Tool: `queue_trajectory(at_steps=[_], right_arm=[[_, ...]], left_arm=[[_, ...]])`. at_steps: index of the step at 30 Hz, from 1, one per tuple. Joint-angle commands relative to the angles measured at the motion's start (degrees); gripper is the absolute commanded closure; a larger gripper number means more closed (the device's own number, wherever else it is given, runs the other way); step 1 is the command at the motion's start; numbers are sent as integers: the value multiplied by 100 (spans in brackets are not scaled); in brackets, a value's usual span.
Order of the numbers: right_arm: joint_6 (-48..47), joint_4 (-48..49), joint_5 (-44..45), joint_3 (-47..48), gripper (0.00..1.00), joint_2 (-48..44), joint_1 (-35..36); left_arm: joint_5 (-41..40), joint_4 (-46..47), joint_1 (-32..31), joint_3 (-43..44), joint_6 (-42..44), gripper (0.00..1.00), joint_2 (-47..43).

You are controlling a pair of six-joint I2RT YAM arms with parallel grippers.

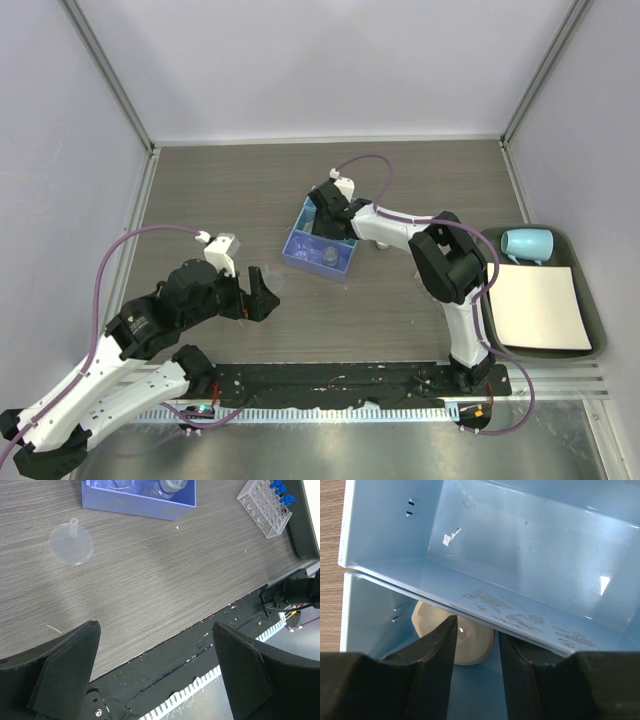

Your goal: Organize the chemistry lab equipment

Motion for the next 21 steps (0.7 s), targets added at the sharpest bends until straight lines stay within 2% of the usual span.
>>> queue_trajectory(at_steps=[1,11,21], right_arm=[[-82,-68,227,187,55,-32,-6],[-397,-788,657,783,49,-454,64],[-644,-1377,1229,986,48,-1069,117]], left_arm=[[85,44,20,2,32,0,10],[93,70,20,-7,23,0,54],[85,70,12,-15,23,0,89]])
